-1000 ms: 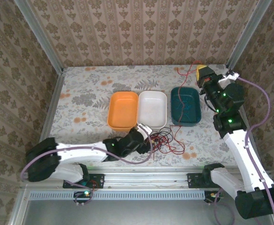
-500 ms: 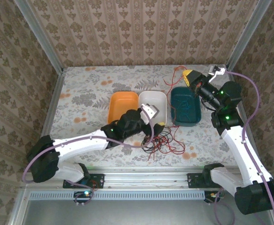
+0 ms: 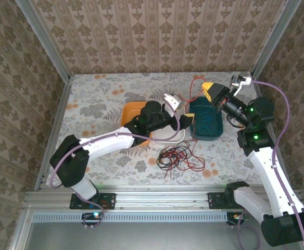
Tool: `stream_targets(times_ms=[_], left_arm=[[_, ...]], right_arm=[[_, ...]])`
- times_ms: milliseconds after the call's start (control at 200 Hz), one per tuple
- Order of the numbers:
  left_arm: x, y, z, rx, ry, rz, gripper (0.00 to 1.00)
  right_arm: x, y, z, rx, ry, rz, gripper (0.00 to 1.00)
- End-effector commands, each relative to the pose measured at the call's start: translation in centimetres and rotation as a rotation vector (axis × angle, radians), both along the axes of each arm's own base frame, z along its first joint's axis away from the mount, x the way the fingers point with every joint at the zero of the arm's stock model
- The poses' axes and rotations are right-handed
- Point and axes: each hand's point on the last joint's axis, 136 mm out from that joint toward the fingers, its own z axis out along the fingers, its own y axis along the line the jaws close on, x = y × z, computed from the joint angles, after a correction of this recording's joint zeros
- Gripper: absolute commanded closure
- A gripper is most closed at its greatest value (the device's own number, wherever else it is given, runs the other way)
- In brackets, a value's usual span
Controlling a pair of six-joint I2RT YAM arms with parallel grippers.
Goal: Untangle the cables
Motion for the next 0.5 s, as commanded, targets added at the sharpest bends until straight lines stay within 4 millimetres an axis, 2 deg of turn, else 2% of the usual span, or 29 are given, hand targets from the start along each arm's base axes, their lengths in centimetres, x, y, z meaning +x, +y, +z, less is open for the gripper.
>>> stream_targets(times_ms=[0,40,70,105,165,220,265,340,410,495], left_arm=[[-0.2,-1.0,2.0,-0.109,0.047,-0.077,0.32],[-0.4,-1.2,2.1,-0.114,0.053,-0.091,0.36],[-0.5,-1.3,2.1,-0.119,0.059,-0.099,0.43],[-0.6,-1.3,2.2,-0.124,0.064,-0.106,0.56],[-0.5,-1.2,2.2,-0.128,0.076,-0.102,0.84],[-0.3,-0.9,2.2,-0.133,0.094,-0.089,1.0],[0.0,-0.6,2.4,-0.141,0.108,-0.071,1.0],[1.0,0.3,2.6,-0.138,0.129,-0.003,1.0],[1.7,1.5,3.1,-0.142,0.147,0.063,1.0],[2.2,2.6,3.8,-0.164,0.174,0.112,1.0]], right_arm=[[-1.0,0.5,-0.4,-0.042,-0.024,0.035,1.0],[-1.0,0.5,-0.8,-0.049,-0.013,0.029,1.0],[-0.9,0.4,-1.1,-0.053,-0.005,0.021,1.0],[-0.8,0.4,-1.3,-0.056,0.0,0.017,1.0],[-0.6,0.3,-1.8,-0.059,0.013,0.009,1.0],[-0.3,0.1,-2.6,-0.072,0.035,-0.006,1.0],[-0.1,-0.1,-3.6,-0.1,0.067,-0.031,1.0],[0.1,-0.9,-6.3,-0.195,0.154,-0.092,1.0],[-0.3,-2.0,-10.1,-0.321,0.259,-0.154,0.61],[-1.4,-2.4,-15.1,-0.444,0.376,-0.153,0.41]])
